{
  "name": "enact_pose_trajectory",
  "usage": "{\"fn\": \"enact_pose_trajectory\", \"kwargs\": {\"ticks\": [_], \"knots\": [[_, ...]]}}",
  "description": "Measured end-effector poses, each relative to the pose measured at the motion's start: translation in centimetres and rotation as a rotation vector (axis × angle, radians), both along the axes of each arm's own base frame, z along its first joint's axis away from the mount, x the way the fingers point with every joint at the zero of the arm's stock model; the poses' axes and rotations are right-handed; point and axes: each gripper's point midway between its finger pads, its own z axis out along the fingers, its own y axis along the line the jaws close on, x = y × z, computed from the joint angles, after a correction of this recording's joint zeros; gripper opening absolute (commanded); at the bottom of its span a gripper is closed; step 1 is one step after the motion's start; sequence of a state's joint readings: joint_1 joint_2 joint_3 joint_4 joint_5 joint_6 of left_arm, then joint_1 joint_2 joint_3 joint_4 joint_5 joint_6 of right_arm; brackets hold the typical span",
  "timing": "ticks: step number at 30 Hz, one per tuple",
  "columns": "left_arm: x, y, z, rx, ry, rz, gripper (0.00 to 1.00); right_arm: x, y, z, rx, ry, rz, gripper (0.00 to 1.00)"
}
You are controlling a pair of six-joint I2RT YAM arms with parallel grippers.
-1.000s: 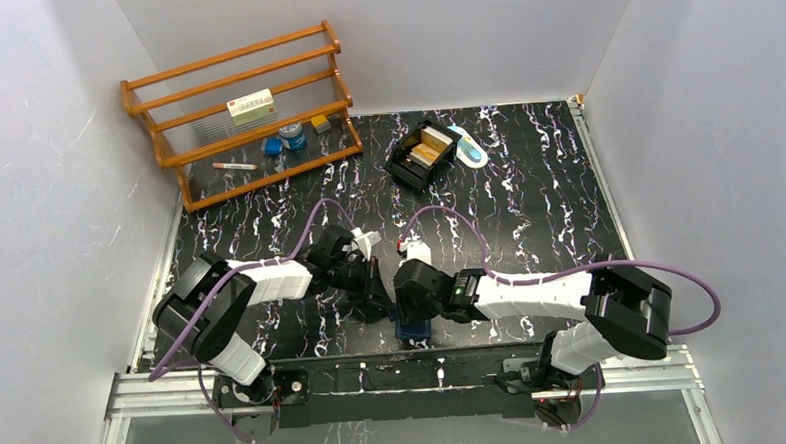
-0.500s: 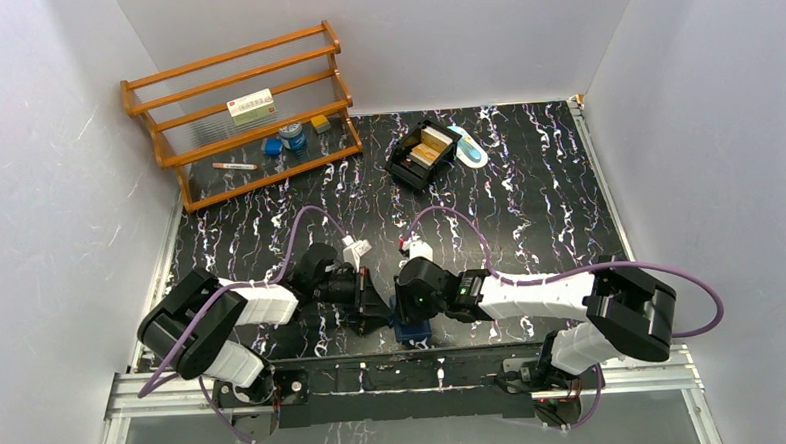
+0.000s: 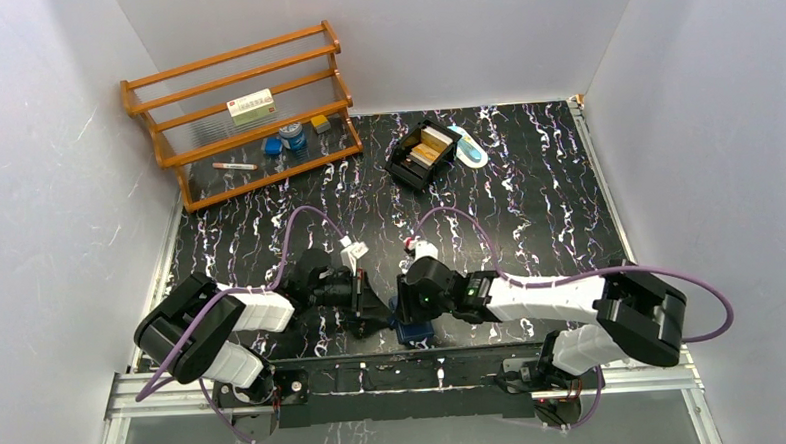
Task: Put the credit cards into the card holder
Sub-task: Close the card holder at the center of the board.
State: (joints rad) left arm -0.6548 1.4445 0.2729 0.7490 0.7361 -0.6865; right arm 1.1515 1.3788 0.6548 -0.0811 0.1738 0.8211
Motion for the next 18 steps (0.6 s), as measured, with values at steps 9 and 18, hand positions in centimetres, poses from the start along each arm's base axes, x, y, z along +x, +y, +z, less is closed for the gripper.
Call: {"fn": "enact_pose_trajectory", "kwargs": {"ticks": [9, 18], "knots": [[-0.3, -0.3, 0.6, -0.034, -0.025, -0.031, 0.00, -0.3, -2.4, 0.5, 0.038, 0.027, -0.044, 0.38], [-0.3, -0.3, 0.5, -0.040, -0.047, -0.052, 0.00, 0.3, -3.3, 0.3, 0.033, 0.049, -0.081, 0.34]]}}
